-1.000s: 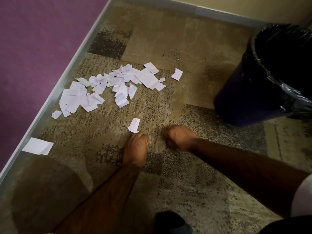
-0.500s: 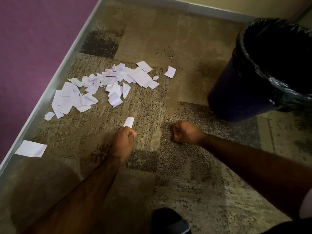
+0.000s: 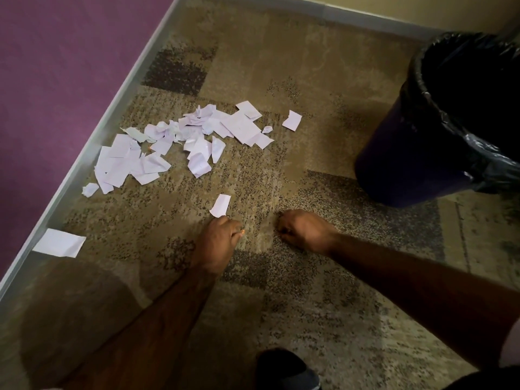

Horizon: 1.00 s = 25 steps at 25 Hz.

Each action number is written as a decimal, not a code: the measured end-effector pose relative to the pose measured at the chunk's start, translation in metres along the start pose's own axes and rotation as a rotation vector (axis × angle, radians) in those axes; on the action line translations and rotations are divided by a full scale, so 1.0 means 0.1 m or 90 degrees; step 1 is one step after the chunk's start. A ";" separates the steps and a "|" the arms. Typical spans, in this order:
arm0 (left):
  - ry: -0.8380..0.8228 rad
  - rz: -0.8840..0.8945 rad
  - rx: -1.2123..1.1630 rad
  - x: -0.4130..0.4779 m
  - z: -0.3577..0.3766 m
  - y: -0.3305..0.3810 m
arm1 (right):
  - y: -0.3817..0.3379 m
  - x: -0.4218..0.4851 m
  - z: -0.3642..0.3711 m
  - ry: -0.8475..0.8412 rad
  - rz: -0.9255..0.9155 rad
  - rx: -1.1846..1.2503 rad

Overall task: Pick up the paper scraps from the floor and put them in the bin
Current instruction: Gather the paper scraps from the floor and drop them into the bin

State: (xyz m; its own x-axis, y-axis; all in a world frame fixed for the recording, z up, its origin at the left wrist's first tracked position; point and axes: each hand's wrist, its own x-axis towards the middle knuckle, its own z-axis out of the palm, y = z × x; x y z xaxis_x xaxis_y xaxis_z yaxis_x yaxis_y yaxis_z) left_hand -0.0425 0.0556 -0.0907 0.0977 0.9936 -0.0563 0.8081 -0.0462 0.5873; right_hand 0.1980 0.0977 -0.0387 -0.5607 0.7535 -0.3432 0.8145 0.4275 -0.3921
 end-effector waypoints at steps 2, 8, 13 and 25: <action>-0.004 0.020 0.009 0.01 0.01 -0.02 | 0.00 0.01 0.00 0.000 -0.043 -0.045; -0.045 0.124 0.160 0.07 -0.03 0.01 | -0.12 0.05 0.07 0.025 -0.177 -0.222; -0.044 0.266 0.295 0.08 -0.01 -0.03 | -0.13 0.06 0.14 -0.026 -0.111 -0.269; -0.039 -0.221 -0.275 0.40 -0.53 0.41 | -0.07 -0.25 -0.68 0.090 0.152 0.154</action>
State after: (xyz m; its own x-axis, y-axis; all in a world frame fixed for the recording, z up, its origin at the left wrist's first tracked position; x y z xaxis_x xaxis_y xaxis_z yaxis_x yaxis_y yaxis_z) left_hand -0.0358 0.0994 -0.0260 -0.0877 0.9345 -0.3450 0.4885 0.3421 0.8027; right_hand 0.2166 0.1098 0.0305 -0.3187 0.8866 -0.3351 0.8520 0.1130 -0.5112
